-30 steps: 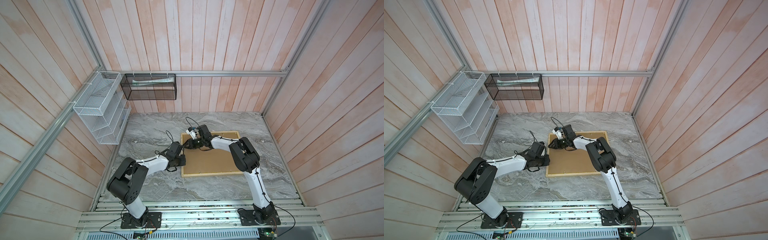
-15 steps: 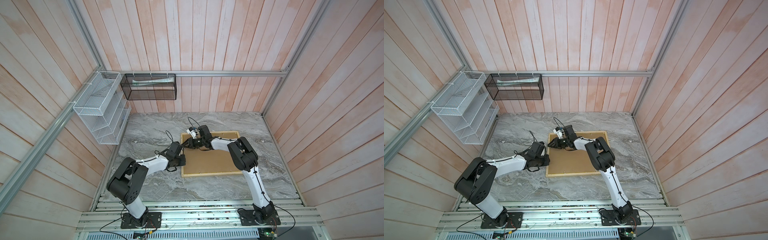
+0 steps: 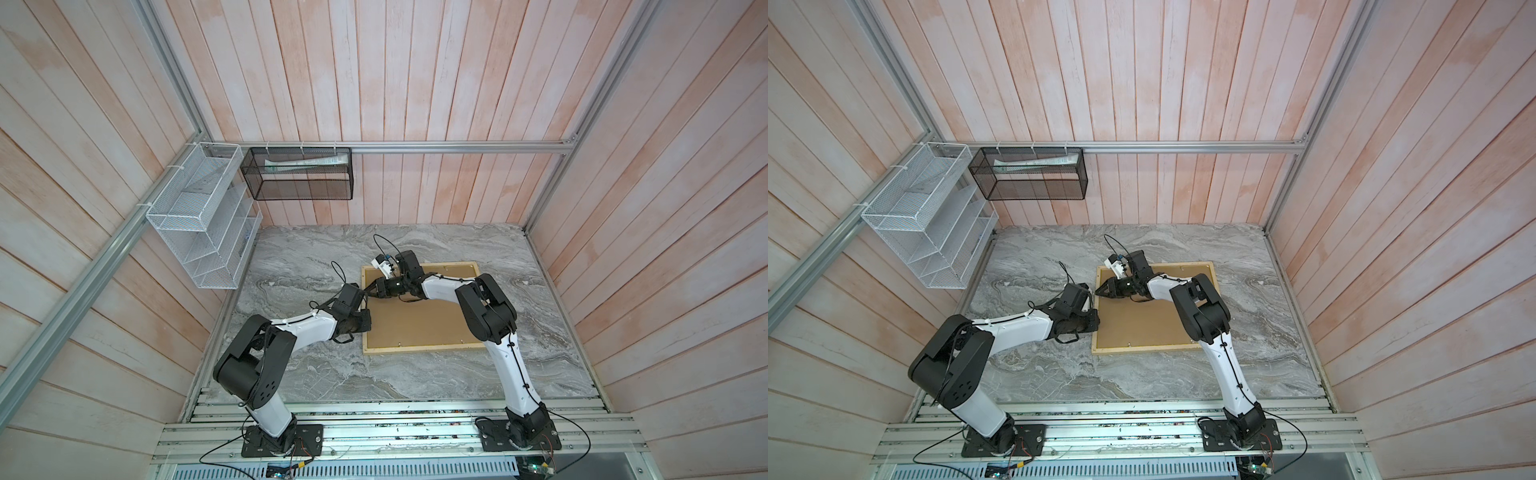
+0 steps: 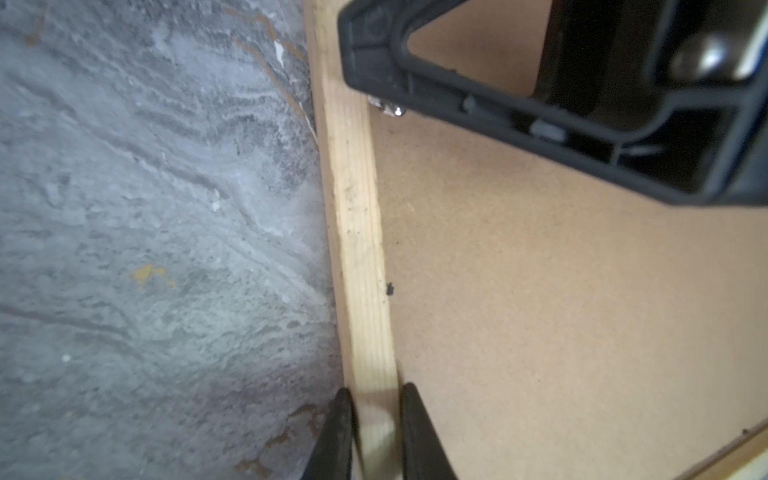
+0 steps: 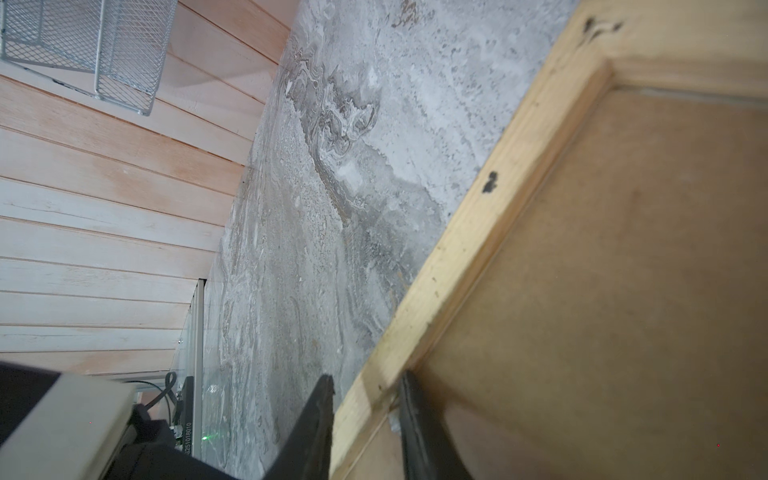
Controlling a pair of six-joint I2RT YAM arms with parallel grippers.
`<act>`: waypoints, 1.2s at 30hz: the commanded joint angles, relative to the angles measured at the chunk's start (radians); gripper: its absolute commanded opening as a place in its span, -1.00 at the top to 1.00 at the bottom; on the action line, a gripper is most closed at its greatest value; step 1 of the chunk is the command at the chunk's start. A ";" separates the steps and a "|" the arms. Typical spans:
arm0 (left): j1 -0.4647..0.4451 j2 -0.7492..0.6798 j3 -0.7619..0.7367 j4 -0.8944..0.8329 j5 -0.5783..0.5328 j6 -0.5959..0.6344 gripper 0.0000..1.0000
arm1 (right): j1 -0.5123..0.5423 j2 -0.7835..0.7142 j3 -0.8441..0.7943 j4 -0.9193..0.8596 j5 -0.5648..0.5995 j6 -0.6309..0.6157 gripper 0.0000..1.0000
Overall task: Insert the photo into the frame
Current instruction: 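Move the right gripper to the frame's far side rail while the left holds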
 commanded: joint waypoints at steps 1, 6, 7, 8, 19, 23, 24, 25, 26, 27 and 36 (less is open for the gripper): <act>0.004 0.041 -0.017 -0.009 0.028 0.048 0.77 | 0.035 -0.012 -0.031 -0.157 -0.018 -0.009 0.41; 0.019 0.037 -0.024 -0.016 0.003 0.032 0.77 | -0.010 -0.171 -0.117 -0.147 0.097 -0.040 0.40; 0.024 0.036 -0.025 -0.018 -0.005 0.027 0.77 | -0.024 -0.214 -0.145 -0.148 0.126 -0.050 0.39; 0.032 0.034 -0.026 -0.023 -0.013 0.022 0.77 | -0.042 -0.258 -0.177 -0.152 0.156 -0.058 0.38; 0.114 0.012 0.006 -0.086 -0.064 0.079 0.69 | -0.271 -0.597 -0.437 -0.357 0.504 -0.183 0.29; 0.145 0.003 0.008 -0.106 -0.086 0.071 0.68 | -0.333 -0.666 -0.488 -0.430 0.660 -0.197 0.27; 0.153 0.001 0.006 -0.110 -0.091 0.071 0.68 | -0.348 -0.681 -0.500 -0.445 0.693 -0.198 0.27; 0.162 -0.001 0.006 -0.113 -0.092 0.072 0.68 | -0.361 -0.694 -0.509 -0.455 0.714 -0.202 0.27; 0.170 -0.002 0.006 -0.117 -0.094 0.073 0.68 | -0.372 -0.703 -0.520 -0.462 0.728 -0.205 0.28; 0.178 -0.005 0.006 -0.122 -0.094 0.075 0.67 | -0.382 -0.714 -0.531 -0.467 0.741 -0.206 0.28; 0.221 -0.044 0.027 -0.142 -0.085 0.123 0.41 | -0.440 -0.773 -0.606 -0.473 0.795 -0.216 0.28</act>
